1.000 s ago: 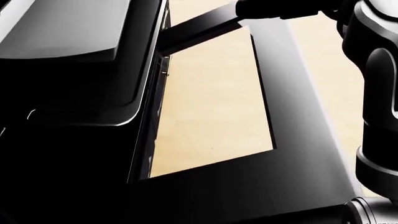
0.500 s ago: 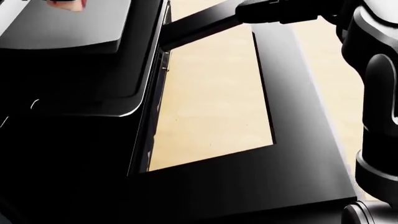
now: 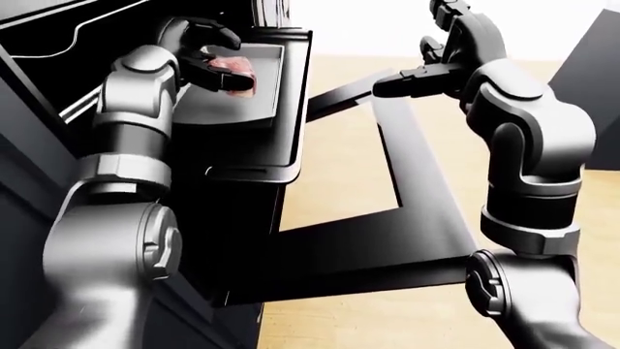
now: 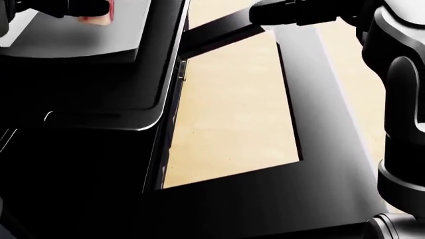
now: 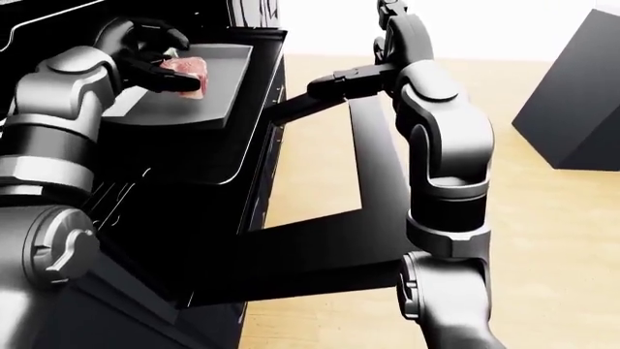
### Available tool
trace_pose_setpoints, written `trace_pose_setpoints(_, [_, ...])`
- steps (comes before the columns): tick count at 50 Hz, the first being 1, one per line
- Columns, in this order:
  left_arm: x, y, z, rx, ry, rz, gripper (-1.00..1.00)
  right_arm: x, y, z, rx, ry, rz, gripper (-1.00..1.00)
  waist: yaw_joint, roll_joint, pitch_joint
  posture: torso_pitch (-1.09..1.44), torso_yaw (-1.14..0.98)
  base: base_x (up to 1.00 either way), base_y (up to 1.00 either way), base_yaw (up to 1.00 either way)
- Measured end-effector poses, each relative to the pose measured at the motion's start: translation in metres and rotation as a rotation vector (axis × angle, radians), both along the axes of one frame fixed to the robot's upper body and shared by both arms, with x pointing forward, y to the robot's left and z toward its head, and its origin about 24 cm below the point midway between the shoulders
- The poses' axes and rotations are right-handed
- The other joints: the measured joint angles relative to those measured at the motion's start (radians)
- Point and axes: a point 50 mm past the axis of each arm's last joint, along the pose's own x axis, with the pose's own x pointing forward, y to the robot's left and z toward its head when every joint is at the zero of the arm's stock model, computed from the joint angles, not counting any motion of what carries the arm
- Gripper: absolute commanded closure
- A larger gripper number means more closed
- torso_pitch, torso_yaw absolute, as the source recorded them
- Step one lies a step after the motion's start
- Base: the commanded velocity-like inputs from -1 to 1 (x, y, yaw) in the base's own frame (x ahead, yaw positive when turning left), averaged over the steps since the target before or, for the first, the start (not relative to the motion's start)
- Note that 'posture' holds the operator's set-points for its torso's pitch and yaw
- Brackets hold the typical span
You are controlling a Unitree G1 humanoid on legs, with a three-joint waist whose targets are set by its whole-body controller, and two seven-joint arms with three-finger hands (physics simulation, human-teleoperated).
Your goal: Place the steak on the top rack of the oven.
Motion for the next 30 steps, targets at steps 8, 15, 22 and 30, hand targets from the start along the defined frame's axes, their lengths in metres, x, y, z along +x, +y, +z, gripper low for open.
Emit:
trace_pose_setpoints(8, [0.006, -0.005, -0.008, 0.0, 0.006, 0.027, 0.47, -0.001, -0.003, -0.003, 0.009, -0.001, -0.008, -1.0, -0.001, -0.002, 0.0, 0.0, 0.0, 0.0, 0.0, 0.0])
trace_pose_setpoints(15, [0.009, -0.009, -0.015, 0.009, 0.001, 0.049, 0.39, -0.001, -0.001, -0.005, 0.009, 0.003, 0.0, -1.0, -0.002, -0.001, -0.001, 0.0, 0.0, 0.0, 0.0, 0.0])
trace_pose_setpoints(22, [0.009, -0.005, -0.02, 0.015, 0.004, 0.072, 0.02, -0.002, -0.002, -0.006, 0.013, 0.0, -0.004, -1.0, -0.003, -0.001, -0.001, 0.0, 0.0, 0.0, 0.0, 0.0])
trace_pose_setpoints(30, [0.008, -0.005, -0.012, 0.007, -0.023, 0.077, -0.84, 0.0, -0.001, -0.005, 0.012, 0.007, 0.001, -1.0, -0.003, 0.0, -0.001, 0.0, 0.0, 0.0, 0.0, 0.0])
